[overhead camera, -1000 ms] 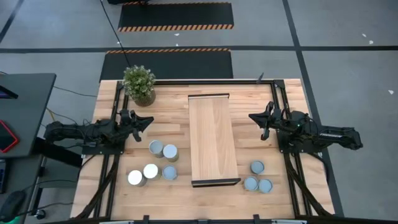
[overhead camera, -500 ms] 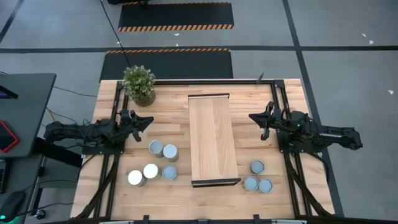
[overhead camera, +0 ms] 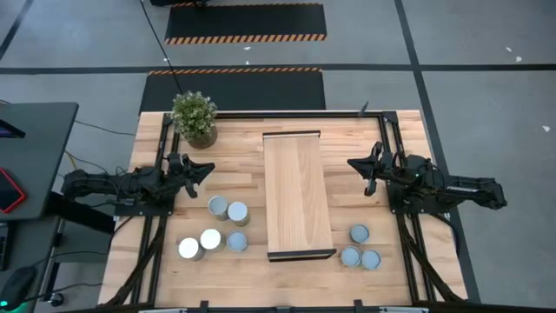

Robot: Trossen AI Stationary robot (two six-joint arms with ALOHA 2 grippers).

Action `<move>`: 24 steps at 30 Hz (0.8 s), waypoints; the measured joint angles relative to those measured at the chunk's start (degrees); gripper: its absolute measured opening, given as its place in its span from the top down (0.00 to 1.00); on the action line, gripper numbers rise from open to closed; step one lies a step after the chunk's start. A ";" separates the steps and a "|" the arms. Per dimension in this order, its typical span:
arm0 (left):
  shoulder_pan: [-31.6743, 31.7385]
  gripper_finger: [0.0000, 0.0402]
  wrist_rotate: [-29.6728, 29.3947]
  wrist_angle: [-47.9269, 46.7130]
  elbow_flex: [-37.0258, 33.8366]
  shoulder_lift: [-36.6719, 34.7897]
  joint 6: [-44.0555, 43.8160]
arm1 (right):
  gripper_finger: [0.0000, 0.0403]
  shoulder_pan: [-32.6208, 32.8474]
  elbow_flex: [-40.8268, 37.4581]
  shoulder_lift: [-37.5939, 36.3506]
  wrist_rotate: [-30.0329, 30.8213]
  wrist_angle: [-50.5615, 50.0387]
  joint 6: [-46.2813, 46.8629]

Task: Pick and place cans onto a shelf

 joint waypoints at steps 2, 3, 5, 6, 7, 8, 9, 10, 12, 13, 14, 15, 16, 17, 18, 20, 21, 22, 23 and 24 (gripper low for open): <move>0.05 0.90 -0.72 2.14 0.00 0.01 -2.65 | 0.95 0.01 0.02 0.00 0.00 -0.01 0.00; 0.18 0.90 -2.61 3.46 0.00 0.01 -3.01 | 0.95 0.01 0.00 0.00 0.01 -0.01 0.00; 0.40 0.90 -6.95 4.00 0.00 -0.03 -2.92 | 0.95 0.01 0.00 0.01 0.01 -0.01 0.00; 0.46 0.90 -8.57 3.85 0.00 -0.03 -2.39 | 0.95 0.01 0.00 0.01 -0.01 -0.01 0.00; 0.52 0.90 -9.75 3.85 0.00 -0.03 -2.22 | 0.95 0.01 0.02 0.01 -0.01 -0.01 0.00; 0.52 0.90 -10.51 3.85 0.00 -0.03 -2.15 | 0.95 0.01 0.01 -0.01 0.00 0.00 0.00; 0.54 0.90 -10.64 3.85 0.00 -0.03 -2.15 | 0.95 0.01 0.00 -0.01 0.00 0.00 0.00; 0.52 0.90 -10.67 3.95 0.00 -0.03 -2.11 | 0.95 0.00 0.01 -0.01 0.00 0.00 0.00; 0.52 0.90 -10.66 5.36 0.00 0.01 -2.20 | 0.95 0.01 0.00 -0.01 0.00 -0.01 0.00; 0.52 0.90 -10.62 6.21 0.00 -0.01 -2.27 | 0.95 0.01 0.01 -0.01 -0.01 -0.01 0.00; 0.52 0.90 -10.60 6.99 0.00 -0.01 -2.98 | 0.95 0.01 0.00 -0.01 0.01 -0.01 0.00; 0.52 0.90 -10.60 7.96 0.00 0.01 -4.78 | 0.95 0.01 0.00 -0.01 0.01 -0.01 0.00; 0.52 0.90 -10.62 9.33 0.00 -0.01 -7.70 | 0.95 -0.01 0.00 -0.01 -0.01 -0.01 0.00; 0.52 0.90 -10.68 10.35 0.00 -0.02 -10.09 | 0.95 0.01 0.00 -0.01 0.00 0.00 0.00; 0.52 0.90 -10.70 10.91 0.02 -0.01 -11.82 | 0.95 0.01 0.00 -0.01 0.01 0.02 -0.09; 0.52 0.90 -10.71 12.29 0.02 -0.01 -15.29 | 0.95 0.01 0.00 0.01 0.19 0.49 -0.36; 0.52 0.90 -10.74 13.19 0.02 -0.01 -16.99 | 0.95 0.01 0.02 -0.01 1.13 0.99 -0.40; 0.52 0.90 -10.70 13.89 0.02 -0.01 -18.50 | 0.95 0.01 0.00 -0.03 2.41 1.25 -0.44; 0.48 0.90 -10.47 14.29 0.02 -0.01 -19.42 | 0.95 -0.01 0.00 -0.01 3.82 1.56 -0.44; 0.48 0.90 -10.14 14.65 0.02 -0.01 -20.36 | 0.95 -0.01 0.00 0.01 5.20 2.60 -0.44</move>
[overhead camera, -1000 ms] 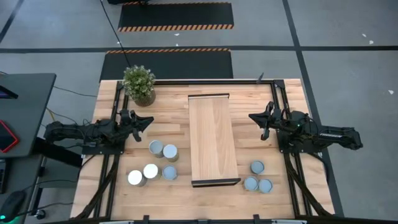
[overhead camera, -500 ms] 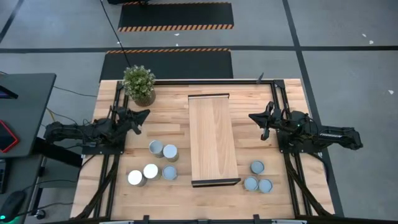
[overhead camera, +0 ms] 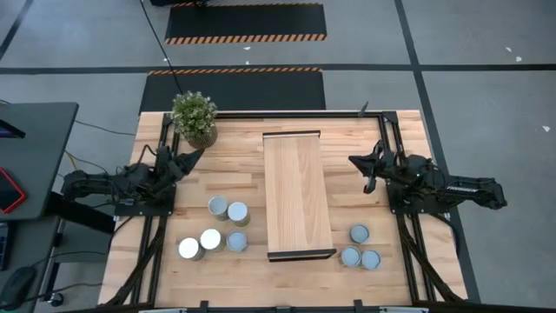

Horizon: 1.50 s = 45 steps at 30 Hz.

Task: Pick and place cans onto a shelf
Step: Put the canned peas on the shelf

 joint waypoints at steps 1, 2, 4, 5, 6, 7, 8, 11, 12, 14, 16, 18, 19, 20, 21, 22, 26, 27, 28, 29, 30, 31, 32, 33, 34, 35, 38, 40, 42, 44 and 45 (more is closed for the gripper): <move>0.00 0.90 0.32 0.44 0.00 0.00 -0.83 | 0.95 0.00 0.00 -0.01 1.00 1.57 0.05; 0.00 0.90 0.50 0.98 0.00 0.00 -1.93 | 0.95 0.00 0.01 -0.02 1.42 3.48 0.93; 0.00 0.90 0.73 1.87 0.00 0.02 -4.25 | 0.95 0.01 0.00 0.00 2.26 9.74 5.84; 0.00 0.90 1.26 2.88 0.00 0.02 -4.62 | 0.95 -0.09 0.00 0.00 3.65 13.97 8.42; 0.00 0.90 1.96 4.16 0.00 0.02 -4.64 | 0.95 -0.19 0.00 -0.04 6.04 18.19 10.65; 0.00 0.90 2.78 5.48 0.00 0.02 -4.38 | 0.95 -0.26 0.00 -0.04 8.91 21.68 12.96; 0.00 0.90 3.55 6.80 0.00 0.02 -3.86 | 0.95 -0.28 0.00 -0.04 11.85 24.84 15.21; 0.00 0.90 6.03 11.19 0.00 0.02 -0.90 | 0.95 -0.28 0.00 -0.07 20.56 30.38 25.58; 0.00 0.90 6.70 12.57 0.00 0.00 0.42 | 0.95 -0.28 0.00 -0.07 22.50 30.61 30.37; 0.00 0.90 8.05 14.72 0.00 0.00 3.15 | 0.95 -0.28 0.00 -0.04 24.98 30.30 39.71; -0.02 0.90 8.41 16.04 0.00 0.00 5.79 | 0.95 -0.26 0.00 -0.04 25.83 28.93 45.67; -0.02 0.90 8.33 16.99 0.00 0.02 7.79 | 0.95 -0.26 0.00 -0.01 25.83 28.77 47.50; -0.02 0.90 8.31 17.42 0.00 0.00 8.77 | 0.95 -0.26 0.00 -0.02 25.85 28.82 46.91; -0.02 0.90 8.29 17.73 0.00 0.00 9.50 | 0.95 -0.26 0.00 -0.02 25.87 28.73 45.26; -0.02 0.90 8.28 17.98 0.00 0.00 10.42 | 0.95 -0.26 0.00 -0.02 25.87 28.71 43.47; -0.02 0.90 8.26 18.21 0.00 0.00 10.89 | 0.95 -0.26 0.00 -0.02 25.87 28.74 42.08; -0.02 0.90 7.29 18.81 0.00 0.00 10.92 | 0.95 -0.26 0.00 -0.02 26.27 28.71 40.39; -0.02 0.90 7.03 19.02 0.00 0.00 10.76 | 0.95 -0.26 0.00 -0.02 26.28 28.69 39.78; -0.02 0.90 7.02 19.17 0.00 0.00 10.78 | 0.95 -0.26 0.00 -0.02 26.03 28.69 38.86; -0.02 0.90 7.02 19.23 0.00 0.00 10.80 | 0.95 -0.26 0.00 -0.02 25.14 28.69 37.88; -0.02 0.90 7.00 19.23 0.00 0.00 10.72 | 0.95 -0.26 0.00 -0.02 23.85 28.71 37.35; -0.02 0.90 6.98 19.23 0.00 0.00 10.19 | 0.95 -0.24 0.00 -0.02 22.39 28.70 36.94; -0.02 0.90 6.98 19.23 0.00 0.00 9.45 | 0.95 -0.25 0.00 -0.02 21.03 28.69 36.47; -0.02 0.90 6.90 19.23 0.00 0.00 9.29 | 0.95 -0.24 0.00 0.02 20.47 28.67 35.45; -0.02 0.90 6.67 19.24 0.00 0.00 9.30 | 0.95 -0.26 0.00 0.14 20.70 28.61 34.01; -0.02 0.90 6.09 19.25 0.00 0.00 9.29 | 0.95 -0.25 0.00 0.22 21.36 28.34 32.82; -0.02 0.90 4.19 19.16 0.00 0.00 9.44 | 0.95 -0.18 0.00 0.22 21.67 28.39 34.93; 0.00 0.88 3.47 18.22 0.00 0.00 9.71 | 0.95 -0.15 0.00 0.22 21.67 28.36 39.28; 0.00 0.84 2.60 16.88 0.00 0.02 9.69 | 0.95 -0.15 0.00 0.22 20.54 28.48 43.49; 0.00 0.77 2.36 15.91 0.02 0.00 9.66 | 0.95 -0.15 0.36 0.22 15.89 28.67 45.29; 0.00 0.73 2.36 15.30 0.04 0.00 9.54 | 0.95 -0.15 1.25 0.51 12.26 27.76 45.34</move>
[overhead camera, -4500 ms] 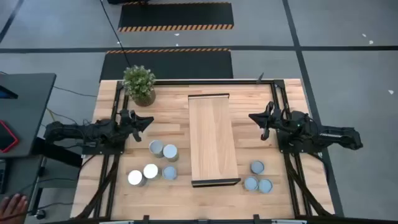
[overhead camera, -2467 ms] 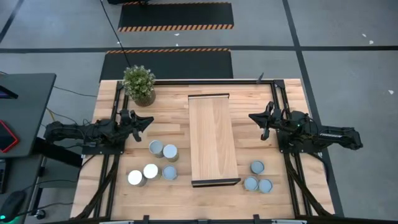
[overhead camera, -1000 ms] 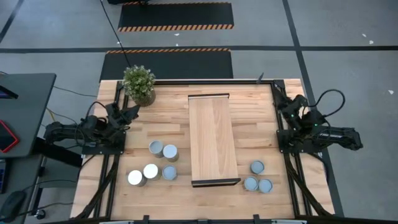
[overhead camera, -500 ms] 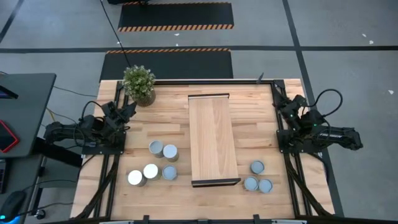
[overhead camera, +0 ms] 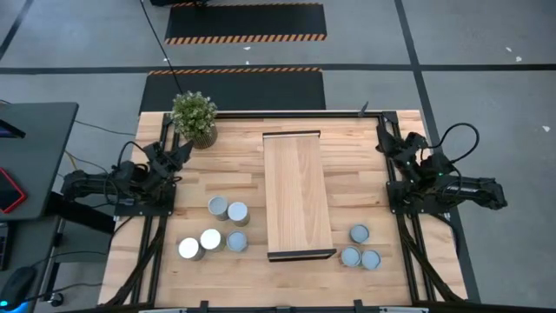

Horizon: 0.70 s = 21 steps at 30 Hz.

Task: Pick and place cans onto a shelf
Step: Put the canned peas on the shelf

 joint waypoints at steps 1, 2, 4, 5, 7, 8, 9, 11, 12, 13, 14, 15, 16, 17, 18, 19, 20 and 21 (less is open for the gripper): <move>0.00 0.69 0.02 -1.06 0.13 0.00 -0.19 | 0.95 0.01 1.34 0.49 -3.71 -1.50 0.10; 0.00 0.65 0.08 -3.05 0.48 0.01 -0.30 | 0.95 0.18 3.10 1.13 -7.09 -4.16 0.50; 0.00 0.57 0.83 -6.78 1.90 0.12 0.06 | 0.93 0.65 7.56 2.82 -11.90 -13.20 1.74; 0.00 0.54 1.30 -8.08 2.83 0.06 0.22 | 0.92 0.98 10.18 3.96 -13.63 -19.16 1.99; 0.00 0.48 1.94 -10.75 4.37 0.03 0.39 | 0.91 1.74 16.11 6.68 -16.37 -32.31 1.96; 0.00 0.46 2.40 -12.29 5.14 0.04 0.64 | 0.90 2.20 19.04 8.31 -17.67 -38.23 1.66; 0.00 0.44 2.94 -13.67 6.02 0.06 1.07 | 0.90 2.65 21.97 10.03 -19.03 -44.01 1.16; 0.00 0.43 3.62 -15.93 8.04 0.05 1.66 | 0.88 3.67 27.29 13.83 -21.88 -53.90 -0.01; 0.00 0.43 3.67 -17.17 8.98 0.02 1.71 | 0.87 4.19 29.82 15.84 -23.64 -58.17 -0.62; 0.00 0.43 3.66 -18.62 9.74 0.02 1.80 | 0.86 4.71 32.21 17.92 -25.67 -62.20 -1.30; 0.00 0.42 3.65 -20.31 10.53 0.04 1.88 | 0.84 5.35 34.44 20.19 -27.67 -66.33 -1.87; 0.00 0.42 3.67 -21.79 11.39 0.07 1.90 | 0.82 6.02 36.54 22.50 -29.88 -70.38 -2.53; 0.00 0.42 3.67 -22.71 12.19 0.07 1.92 | 0.80 6.80 38.33 24.98 -32.26 -74.13 -2.94; 0.00 0.42 3.67 -23.30 12.86 0.04 1.94 | 0.78 7.73 39.91 27.42 -34.57 -77.56 -3.23; 0.00 0.42 3.67 -23.60 13.23 0.02 1.92 | 0.75 8.73 41.31 29.81 -36.83 -80.54 -3.61; 0.00 0.42 3.67 -23.79 13.34 0.02 1.92 | 0.73 9.87 42.52 32.07 -38.92 -82.85 -4.02; 0.00 0.42 3.68 -24.05 13.42 0.04 1.90 | 0.70 11.16 43.64 34.46 -40.75 -84.86 -4.28; 0.00 0.42 3.69 -24.06 13.45 0.04 1.85 | 0.68 12.47 44.64 36.62 -42.32 -86.47 -4.36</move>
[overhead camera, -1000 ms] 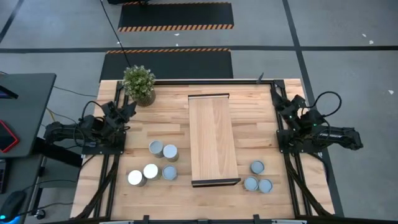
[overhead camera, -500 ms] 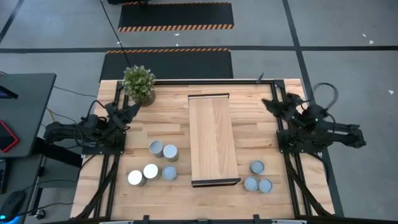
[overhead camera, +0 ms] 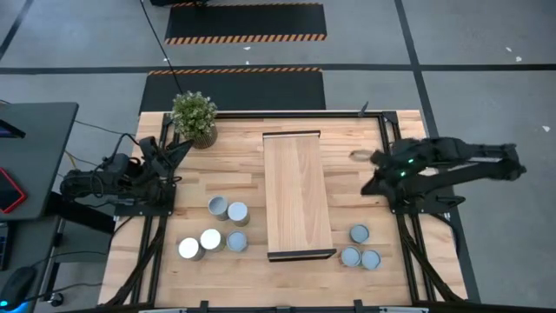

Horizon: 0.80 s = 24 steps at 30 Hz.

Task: Pick and place cans onto a shelf
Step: Put the canned peas on the shelf

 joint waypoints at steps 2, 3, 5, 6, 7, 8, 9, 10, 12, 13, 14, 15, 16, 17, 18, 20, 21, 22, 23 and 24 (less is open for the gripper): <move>0.00 0.42 0.00 0.13 0.08 -0.02 -0.34 | 0.63 2.90 1.62 4.25 -2.25 -1.90 -0.39; 0.00 0.42 0.02 0.12 0.08 -0.02 -0.39 | 0.61 4.45 2.30 6.10 -3.04 -2.11 -0.47; 0.00 0.42 0.02 0.05 0.08 -0.02 -0.24 | 0.58 7.73 3.52 9.52 -4.47 -2.21 -0.45; 0.00 0.42 0.02 0.08 0.08 -0.02 -0.20 | 0.57 9.45 4.12 11.14 -5.06 -2.18 -0.35; 0.00 0.42 0.02 0.07 0.08 -0.02 -0.22 | 0.56 11.27 4.54 12.75 -5.28 -2.14 -0.23; 0.00 0.42 0.02 0.07 0.08 -0.02 -0.26 | 0.55 13.22 4.77 14.21 -5.34 -2.21 -0.13; 0.00 0.42 0.05 0.07 0.08 -0.02 -0.46 | 0.55 15.25 4.94 15.64 -5.27 -2.71 0.11; 0.00 0.42 0.30 0.09 0.08 -0.02 -0.59 | 0.55 17.43 5.11 16.87 -5.09 -3.45 0.36; 0.00 0.42 1.20 0.09 0.08 -0.02 -0.64 | 0.55 21.95 5.19 18.95 -4.07 -4.62 1.81; 0.00 0.42 1.78 0.11 0.08 -0.02 -0.69 | 0.55 24.30 5.19 19.70 -3.16 -4.96 2.71; 0.00 0.42 2.46 0.11 0.08 -0.02 -0.92 | 0.56 26.79 5.17 20.25 -1.64 -4.85 3.70; 0.00 0.42 2.95 0.11 0.08 -0.02 -1.09 | 0.56 29.41 5.19 20.61 0.41 -4.81 5.06; 0.00 0.42 3.42 0.11 0.10 -0.02 -1.42 | 0.56 31.94 5.19 20.92 2.55 -5.24 6.88; 0.00 0.42 3.83 0.12 0.10 -0.02 -1.74 | 0.56 34.31 5.19 21.31 4.86 -5.92 8.83; 0.00 0.42 4.16 0.12 0.10 -0.02 -1.82 | 0.56 36.46 5.19 21.85 6.73 -6.57 10.74; 0.00 0.42 4.54 0.11 0.10 -0.02 -2.17 | 0.56 39.99 5.19 23.31 9.35 -8.29 14.94; 0.00 0.42 4.55 0.11 0.13 -0.02 -2.16 | 0.56 41.48 5.19 24.22 9.89 -9.24 16.73; 0.00 0.42 4.55 0.11 0.13 -0.02 -2.16 | 0.56 42.62 5.19 25.27 10.00 -9.82 18.39; 0.00 0.42 4.55 0.11 0.13 -0.02 -2.12 | 0.56 43.63 5.19 26.38 10.01 -10.11 19.78; -0.01 0.42 4.55 0.11 0.13 -0.02 -2.13 | 0.56 44.56 5.22 27.48 9.96 -10.16 20.91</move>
